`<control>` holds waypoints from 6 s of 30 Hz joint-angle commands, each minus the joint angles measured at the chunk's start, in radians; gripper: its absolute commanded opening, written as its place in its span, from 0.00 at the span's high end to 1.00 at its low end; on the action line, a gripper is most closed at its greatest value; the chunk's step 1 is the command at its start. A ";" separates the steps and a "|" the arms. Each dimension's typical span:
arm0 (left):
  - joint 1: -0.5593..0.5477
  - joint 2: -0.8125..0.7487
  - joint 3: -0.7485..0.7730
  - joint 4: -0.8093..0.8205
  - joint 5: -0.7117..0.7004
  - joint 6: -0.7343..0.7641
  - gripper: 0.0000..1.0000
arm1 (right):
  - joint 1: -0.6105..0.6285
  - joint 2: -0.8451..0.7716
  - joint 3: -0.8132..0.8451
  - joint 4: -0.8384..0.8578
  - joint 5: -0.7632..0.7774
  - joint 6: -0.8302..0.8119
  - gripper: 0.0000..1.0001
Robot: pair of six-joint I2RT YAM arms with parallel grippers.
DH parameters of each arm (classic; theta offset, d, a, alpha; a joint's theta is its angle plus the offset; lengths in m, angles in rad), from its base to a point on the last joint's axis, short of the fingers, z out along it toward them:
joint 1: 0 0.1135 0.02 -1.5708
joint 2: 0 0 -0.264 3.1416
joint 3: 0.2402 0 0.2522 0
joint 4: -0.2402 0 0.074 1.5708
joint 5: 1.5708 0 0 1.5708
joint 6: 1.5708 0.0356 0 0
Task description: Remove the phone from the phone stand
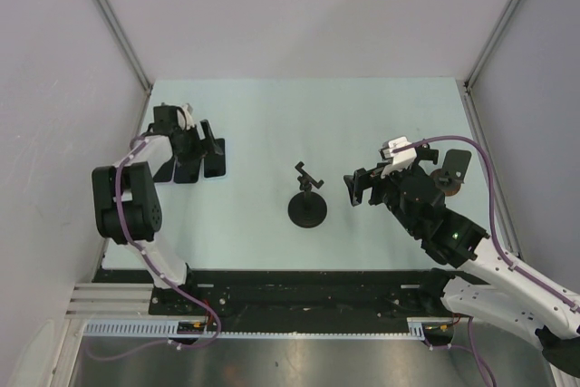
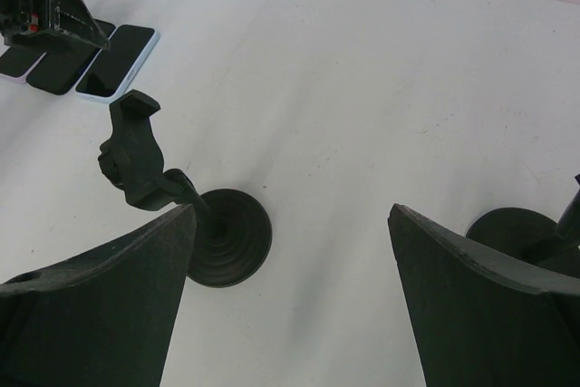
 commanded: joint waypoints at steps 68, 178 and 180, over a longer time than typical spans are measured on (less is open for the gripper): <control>-0.286 -0.067 0.057 -0.108 -0.597 0.107 0.00 | -0.026 0.080 0.019 0.099 -0.486 -0.094 0.09; -0.373 -0.793 -0.216 -0.070 -0.451 0.207 0.00 | -0.258 0.533 0.336 -0.157 0.150 0.173 1.00; -0.373 -0.791 -0.216 -0.068 -0.448 0.205 0.00 | -0.262 0.546 0.336 -0.151 0.138 0.173 1.00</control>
